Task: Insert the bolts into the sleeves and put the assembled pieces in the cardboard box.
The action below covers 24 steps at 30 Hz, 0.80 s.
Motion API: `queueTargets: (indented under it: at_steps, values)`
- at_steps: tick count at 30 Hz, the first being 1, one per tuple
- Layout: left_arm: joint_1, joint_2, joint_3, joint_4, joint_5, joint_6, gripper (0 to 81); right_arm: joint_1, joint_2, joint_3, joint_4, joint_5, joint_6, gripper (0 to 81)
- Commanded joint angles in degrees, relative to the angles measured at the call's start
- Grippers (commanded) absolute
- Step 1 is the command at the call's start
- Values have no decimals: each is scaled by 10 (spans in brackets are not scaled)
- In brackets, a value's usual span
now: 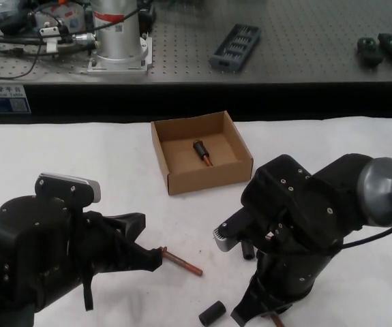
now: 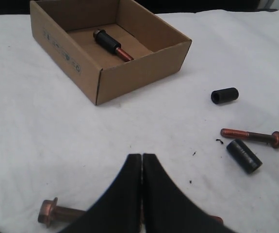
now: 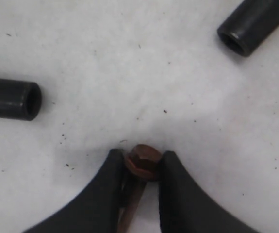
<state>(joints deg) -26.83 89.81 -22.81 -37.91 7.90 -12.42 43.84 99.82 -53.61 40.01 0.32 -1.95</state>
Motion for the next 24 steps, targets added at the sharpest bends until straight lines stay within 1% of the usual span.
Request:
queueTargets:
  at_steps: [1,17,24]
  values:
    - [-2,-6,-6,-8,3,4,7,-3,-12,11,32,26,-4,56]
    - [-2,-6,-6,-8,3,4,7,-3,-315,14,2,26,-7,56]
    - [-2,-6,-6,-8,3,4,7,-3,-421,15,-36,-29,-21,56]
